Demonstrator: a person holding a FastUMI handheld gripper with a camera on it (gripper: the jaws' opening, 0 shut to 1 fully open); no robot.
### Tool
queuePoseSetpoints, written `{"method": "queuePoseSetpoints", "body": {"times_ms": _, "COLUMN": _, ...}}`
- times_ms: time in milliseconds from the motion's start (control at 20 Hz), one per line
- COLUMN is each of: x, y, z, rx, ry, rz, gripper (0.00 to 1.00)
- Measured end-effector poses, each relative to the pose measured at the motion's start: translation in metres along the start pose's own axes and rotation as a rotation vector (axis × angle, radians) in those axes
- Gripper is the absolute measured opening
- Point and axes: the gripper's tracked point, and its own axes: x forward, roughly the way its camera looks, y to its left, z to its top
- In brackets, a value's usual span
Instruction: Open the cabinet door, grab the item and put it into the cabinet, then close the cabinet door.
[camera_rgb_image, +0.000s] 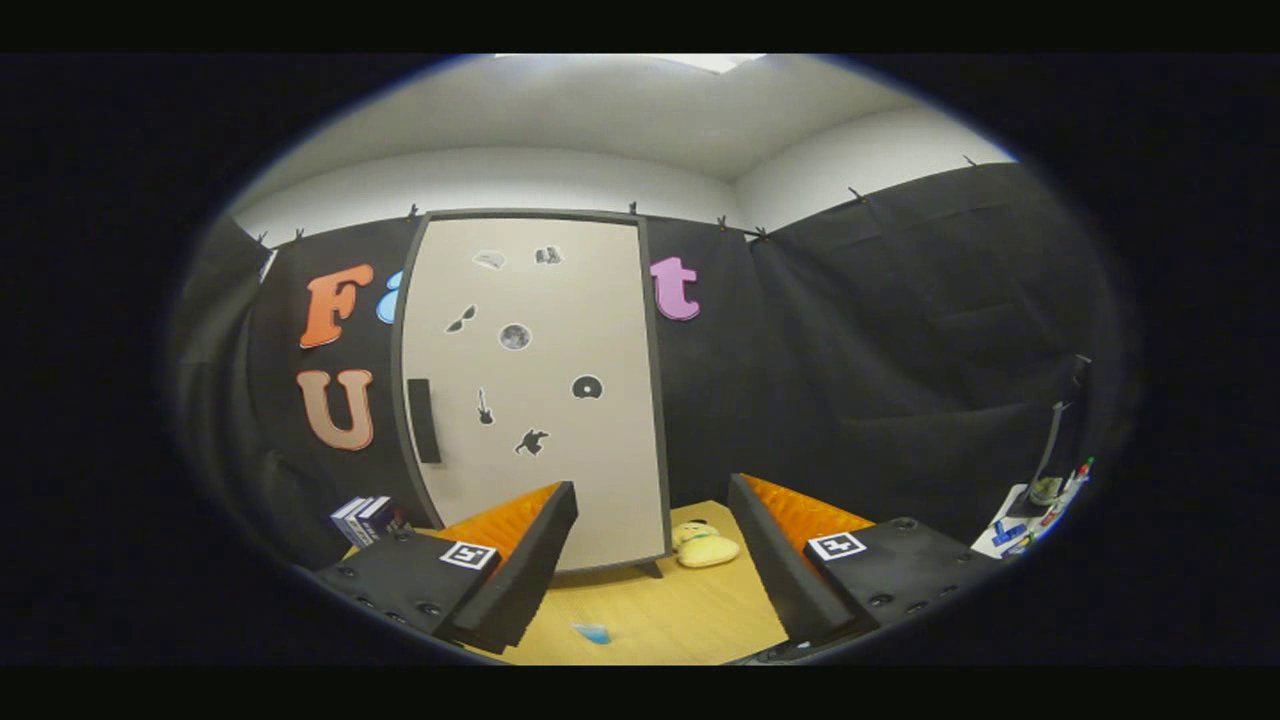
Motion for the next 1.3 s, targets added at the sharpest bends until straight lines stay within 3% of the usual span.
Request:
{"method": "queuePoseSetpoints", "body": {"times_ms": 200, "x": 0.010, "y": 0.023, "z": -0.010, "rx": 0.010, "ry": 0.025, "rz": 0.034, "gripper": 0.98}}
{"method": "queuePoseSetpoints", "body": {"times_ms": 700, "x": 0.048, "y": 0.136, "z": -0.024, "rx": 0.013, "ry": 0.085, "rz": 0.205, "gripper": 0.98}}
{"method": "queuePoseSetpoints", "body": {"times_ms": 1300, "x": 0.126, "y": 0.248, "z": -0.042, "rx": -0.029, "ry": 0.147, "rz": 0.343, "gripper": 0.98}}
